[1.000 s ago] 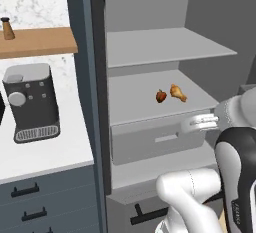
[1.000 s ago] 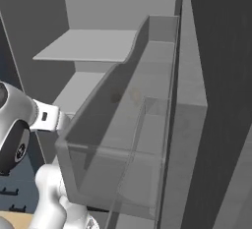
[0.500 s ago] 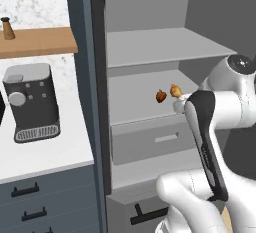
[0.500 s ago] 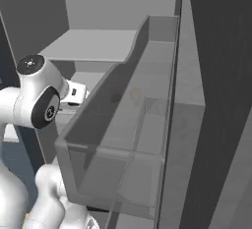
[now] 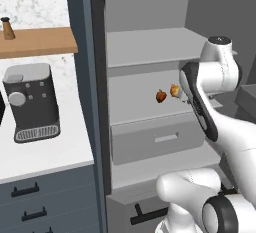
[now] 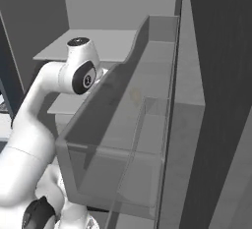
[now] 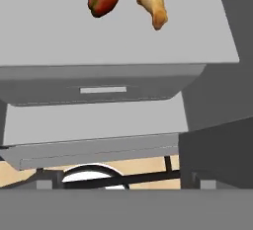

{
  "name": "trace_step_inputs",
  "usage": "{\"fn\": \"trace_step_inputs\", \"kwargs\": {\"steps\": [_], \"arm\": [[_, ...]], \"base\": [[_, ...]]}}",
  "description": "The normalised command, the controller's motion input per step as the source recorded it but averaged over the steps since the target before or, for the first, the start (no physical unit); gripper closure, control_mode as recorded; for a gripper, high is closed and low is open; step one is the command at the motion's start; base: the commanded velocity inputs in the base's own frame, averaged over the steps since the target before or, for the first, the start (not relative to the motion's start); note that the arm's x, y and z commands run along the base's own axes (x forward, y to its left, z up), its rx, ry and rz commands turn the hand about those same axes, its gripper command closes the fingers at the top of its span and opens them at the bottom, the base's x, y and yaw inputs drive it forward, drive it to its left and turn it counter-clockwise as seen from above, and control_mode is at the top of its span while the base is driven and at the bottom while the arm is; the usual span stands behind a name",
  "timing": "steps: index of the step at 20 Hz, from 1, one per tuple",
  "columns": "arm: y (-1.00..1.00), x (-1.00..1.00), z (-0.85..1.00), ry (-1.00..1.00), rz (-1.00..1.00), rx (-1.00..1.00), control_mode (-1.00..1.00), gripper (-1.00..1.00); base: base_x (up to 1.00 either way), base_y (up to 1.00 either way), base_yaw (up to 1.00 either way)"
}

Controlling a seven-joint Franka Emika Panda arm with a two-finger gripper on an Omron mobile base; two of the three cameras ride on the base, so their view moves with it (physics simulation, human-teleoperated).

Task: Place one bell pepper and one chicken drumstick in each tupperware on the nearby counter, to pack two identical lunches.

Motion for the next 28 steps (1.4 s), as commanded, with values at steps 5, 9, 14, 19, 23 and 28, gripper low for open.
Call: {"fn": "trace_step_inputs", "kwargs": {"steps": [5,9,14,19,23,28], "arm": [[-0.52,0.50,-0.70,-0.04,0.06,-0.03,-1.00,-1.00],[-0.48,0.69,-0.28,-0.01,0.10,0.01,-1.00,-1.00],[-0.22,0.44,-0.25,-0.07,0.14,0.12,-1.00,-1.00],[-0.02,0.48,-0.18,-0.06,0.11,0.09,-1.00,-1.00],[0.00,0.46,-0.15,-0.11,0.06,0.00,-1.00,-1.00],[0.00,0.39,-0.41,-0.13,0.04,0.00,-1.00,-1.00]], "base": [[0.00,0.00,0.00],[0.00,0.00,0.00],[0.00,0.00,0.00],[0.00,0.00,0.00],[0.00,0.00,0.00],[0.00,0.00,0.00]]}}
